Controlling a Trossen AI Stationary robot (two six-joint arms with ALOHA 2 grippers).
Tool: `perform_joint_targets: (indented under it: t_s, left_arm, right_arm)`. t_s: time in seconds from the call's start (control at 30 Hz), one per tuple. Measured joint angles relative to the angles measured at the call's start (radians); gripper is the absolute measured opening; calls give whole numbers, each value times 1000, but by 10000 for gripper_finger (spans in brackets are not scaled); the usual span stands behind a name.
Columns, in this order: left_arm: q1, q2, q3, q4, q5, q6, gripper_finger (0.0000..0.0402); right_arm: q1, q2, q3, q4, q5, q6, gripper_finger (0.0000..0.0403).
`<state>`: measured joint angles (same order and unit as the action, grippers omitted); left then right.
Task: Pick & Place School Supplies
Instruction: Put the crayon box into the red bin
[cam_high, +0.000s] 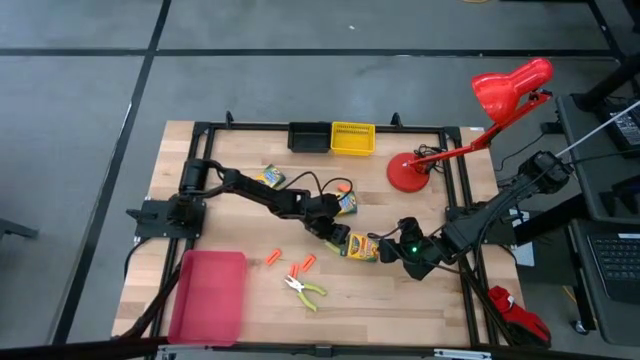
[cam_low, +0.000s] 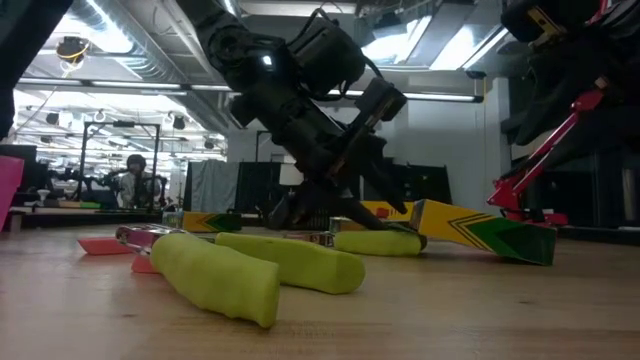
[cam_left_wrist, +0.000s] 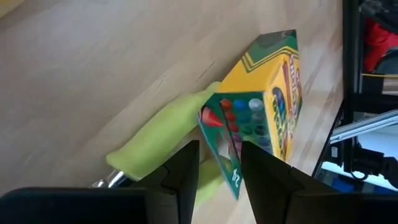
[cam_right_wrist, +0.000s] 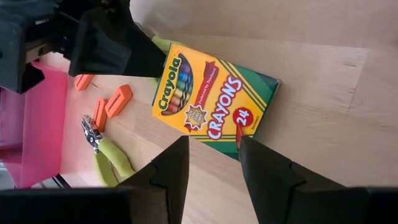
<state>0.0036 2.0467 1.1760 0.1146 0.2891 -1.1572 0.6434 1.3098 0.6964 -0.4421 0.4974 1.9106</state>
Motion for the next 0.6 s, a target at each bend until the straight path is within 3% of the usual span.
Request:
perform_joint_targets:
  t_s: [0.33, 0.6]
  left_arm:
    - [11, 33, 0, 47, 52, -23, 108]
    - [14, 38, -1, 43, 61, -30, 65]
  right_arm:
    - [0, 0, 0, 0, -1, -4, 145]
    - [0, 0, 0, 0, -1, -3, 145]
